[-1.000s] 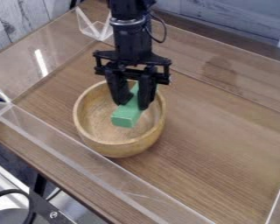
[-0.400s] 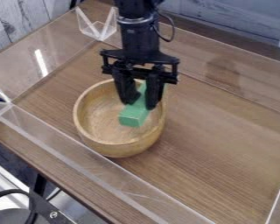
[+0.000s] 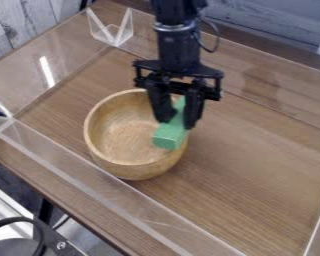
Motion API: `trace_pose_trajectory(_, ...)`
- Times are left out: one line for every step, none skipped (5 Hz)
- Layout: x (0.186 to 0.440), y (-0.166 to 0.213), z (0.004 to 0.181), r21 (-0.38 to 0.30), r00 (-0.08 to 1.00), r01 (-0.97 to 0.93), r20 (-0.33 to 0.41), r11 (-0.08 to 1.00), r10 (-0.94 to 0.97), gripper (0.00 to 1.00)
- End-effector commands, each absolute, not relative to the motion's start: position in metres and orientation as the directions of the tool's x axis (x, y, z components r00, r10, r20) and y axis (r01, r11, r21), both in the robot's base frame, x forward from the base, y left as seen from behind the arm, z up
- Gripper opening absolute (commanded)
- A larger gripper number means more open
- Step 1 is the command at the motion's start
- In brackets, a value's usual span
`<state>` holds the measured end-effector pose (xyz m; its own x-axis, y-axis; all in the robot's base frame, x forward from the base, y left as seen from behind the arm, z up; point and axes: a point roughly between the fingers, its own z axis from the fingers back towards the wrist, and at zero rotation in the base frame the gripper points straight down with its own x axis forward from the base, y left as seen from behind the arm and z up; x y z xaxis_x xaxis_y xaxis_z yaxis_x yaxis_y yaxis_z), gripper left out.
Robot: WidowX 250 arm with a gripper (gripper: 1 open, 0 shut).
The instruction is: Remove the green block from inside the brown bowl and put it on the table
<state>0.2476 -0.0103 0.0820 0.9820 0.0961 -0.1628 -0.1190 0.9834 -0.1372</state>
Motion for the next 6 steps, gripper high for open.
trace_pose_trajectory(0.261,-0.029,0.083,-0.143,0.991,-0.07,-0.119,0.987,0.053,0.0)
trace_pose_trajectory(0.264,-0.048,0.072,-0.141,0.992,-0.039,-0.128,0.989,0.021,0.0)
trace_pose_trajectory(0.264,-0.062,0.059,-0.135,0.99,-0.019,-0.138,0.991,0.001,0.0)
trace_pose_trajectory(0.264,-0.062,0.049,-0.124,0.99,-0.014,-0.141,0.992,-0.004,0.0)
trace_pose_trajectory(0.263,-0.061,0.049,-0.128,0.99,-0.01,-0.14,0.992,-0.008,0.0)
trace_pose_trajectory(0.262,-0.061,0.051,-0.134,0.99,-0.006,-0.139,0.991,-0.013,0.0)
